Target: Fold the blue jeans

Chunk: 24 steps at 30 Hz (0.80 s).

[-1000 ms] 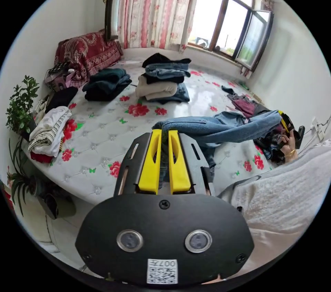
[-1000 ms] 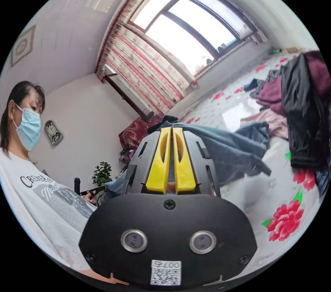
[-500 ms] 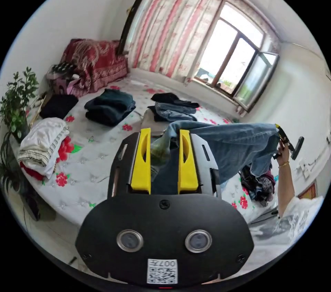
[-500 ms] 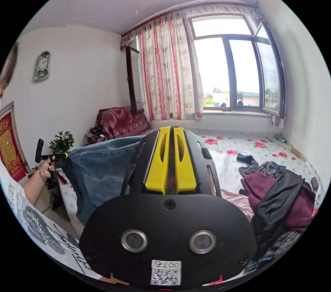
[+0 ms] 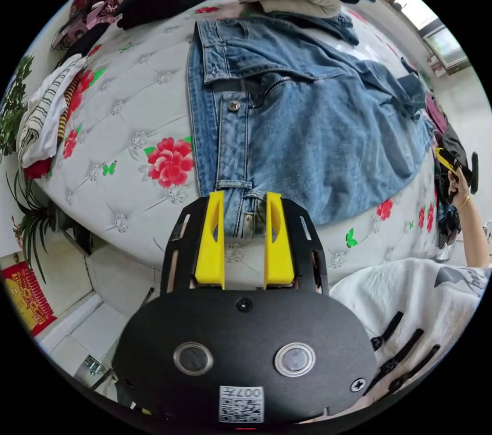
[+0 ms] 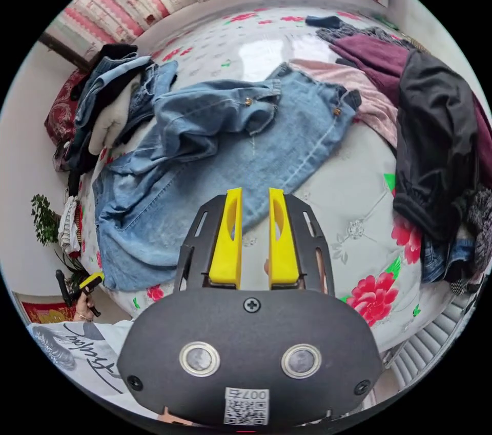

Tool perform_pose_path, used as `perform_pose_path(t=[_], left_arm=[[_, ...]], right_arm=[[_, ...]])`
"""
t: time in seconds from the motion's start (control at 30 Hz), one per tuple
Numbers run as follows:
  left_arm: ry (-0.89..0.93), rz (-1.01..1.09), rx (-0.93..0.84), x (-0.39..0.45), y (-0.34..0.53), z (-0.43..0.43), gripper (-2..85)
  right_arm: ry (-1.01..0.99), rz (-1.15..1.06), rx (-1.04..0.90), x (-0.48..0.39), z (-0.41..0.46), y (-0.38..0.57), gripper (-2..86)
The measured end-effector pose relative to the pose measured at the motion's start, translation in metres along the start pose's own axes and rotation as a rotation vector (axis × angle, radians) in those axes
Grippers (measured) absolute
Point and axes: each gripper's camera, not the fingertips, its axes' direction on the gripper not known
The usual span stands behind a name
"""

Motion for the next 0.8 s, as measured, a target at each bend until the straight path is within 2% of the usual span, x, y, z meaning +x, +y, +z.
perform_pose_path(t=[0.13,0.27,0.33,0.37,0.47,0.63,0.7,0.77,0.8], left_arm=[[-0.1,0.101,-0.062,0.022,-0.029,0.009,11.6],[-0.105,0.135,-0.105,0.028,-0.053,0.004,11.3],[-0.115,0.142,-0.102,0.028,-0.058,0.001,11.1],[-0.122,0.149,-0.107,0.029,-0.063,-0.001,11.0],[-0.155,0.161,-0.131,0.03,-0.073,-0.006,10.4],[-0.323,0.199,-0.16,0.017,-0.064,-0.014,9.3],[-0.339,0.176,-0.191,0.005,-0.055,-0.017,9.2],[-0.28,0.104,-0.27,-0.018,-0.042,-0.02,9.6],[-0.268,0.087,-0.291,-0.023,-0.039,-0.021,9.8]], right_arm=[[0.049,0.096,-0.031,0.017,0.024,-0.033,9.0],[0.011,0.134,-0.094,0.019,0.057,-0.072,8.8],[0.103,0.158,-0.098,0.013,0.064,-0.081,7.4],[0.172,0.132,-0.107,0.007,0.068,-0.084,6.1],[0.153,-0.028,-0.153,-0.01,0.072,-0.083,1.9],[0.157,-0.122,-0.173,-0.022,0.049,0.002,0.2],[0.18,-0.058,-0.256,-0.015,0.043,0.085,0.1],[0.159,0.043,-0.297,-0.004,0.035,0.142,0.3],[0.144,0.081,-0.269,-0.001,0.02,0.168,0.6]])
